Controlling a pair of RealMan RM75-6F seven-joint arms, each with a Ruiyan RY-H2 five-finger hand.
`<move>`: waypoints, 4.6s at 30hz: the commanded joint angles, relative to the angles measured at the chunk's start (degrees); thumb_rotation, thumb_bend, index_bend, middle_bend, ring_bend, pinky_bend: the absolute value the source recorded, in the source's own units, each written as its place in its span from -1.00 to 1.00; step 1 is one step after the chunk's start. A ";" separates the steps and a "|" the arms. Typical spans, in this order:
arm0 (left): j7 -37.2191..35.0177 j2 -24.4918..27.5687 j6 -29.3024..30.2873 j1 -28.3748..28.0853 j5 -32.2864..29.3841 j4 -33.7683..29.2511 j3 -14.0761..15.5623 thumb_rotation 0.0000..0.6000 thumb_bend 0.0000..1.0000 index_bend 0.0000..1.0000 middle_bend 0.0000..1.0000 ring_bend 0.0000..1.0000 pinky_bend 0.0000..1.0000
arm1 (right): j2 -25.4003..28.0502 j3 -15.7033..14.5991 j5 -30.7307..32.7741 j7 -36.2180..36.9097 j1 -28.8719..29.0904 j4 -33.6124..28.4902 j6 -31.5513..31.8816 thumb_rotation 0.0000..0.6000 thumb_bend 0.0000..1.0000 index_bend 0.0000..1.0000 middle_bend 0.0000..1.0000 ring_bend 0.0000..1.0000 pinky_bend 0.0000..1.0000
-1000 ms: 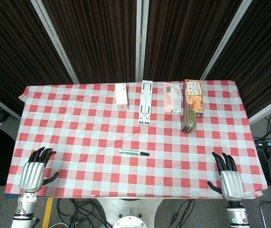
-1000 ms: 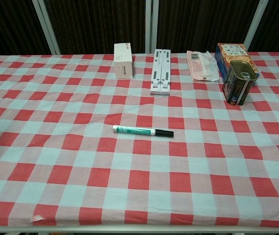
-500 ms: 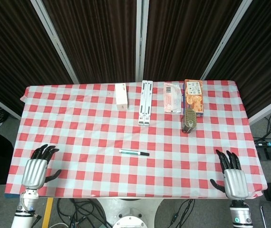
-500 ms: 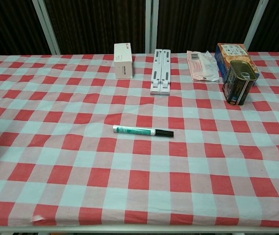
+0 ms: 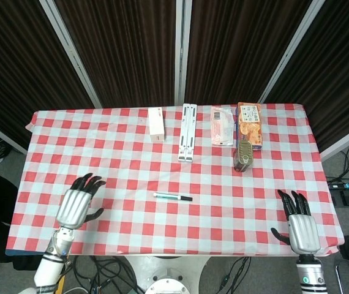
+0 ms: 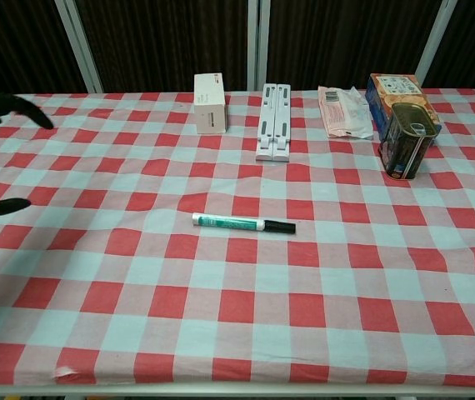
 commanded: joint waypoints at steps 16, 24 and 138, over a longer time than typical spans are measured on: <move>26.72 -14.01 -17.21 -22.85 -33.45 0.84 -10.36 1.00 -0.64 -0.12 -0.07 0.55 0.60 | 1.13 0.72 0.98 -0.24 0.24 -0.93 0.14 1.00 -1.00 -0.94 -0.72 -1.00 -1.00; 34.30 -19.80 -14.72 -29.53 -43.50 5.30 -9.15 1.00 -0.62 -0.12 -0.07 0.63 0.64 | 0.82 0.59 1.51 0.08 0.44 -0.45 -0.49 1.00 -1.00 -0.94 -0.72 -1.00 -1.00; 28.07 -18.04 -9.02 -41.64 -45.12 4.27 -6.30 1.00 -0.17 0.12 0.15 0.75 0.70 | -21.89 9.48 5.50 -14.81 26.10 9.94 -16.33 1.00 -0.72 0.03 -0.08 -0.70 -0.91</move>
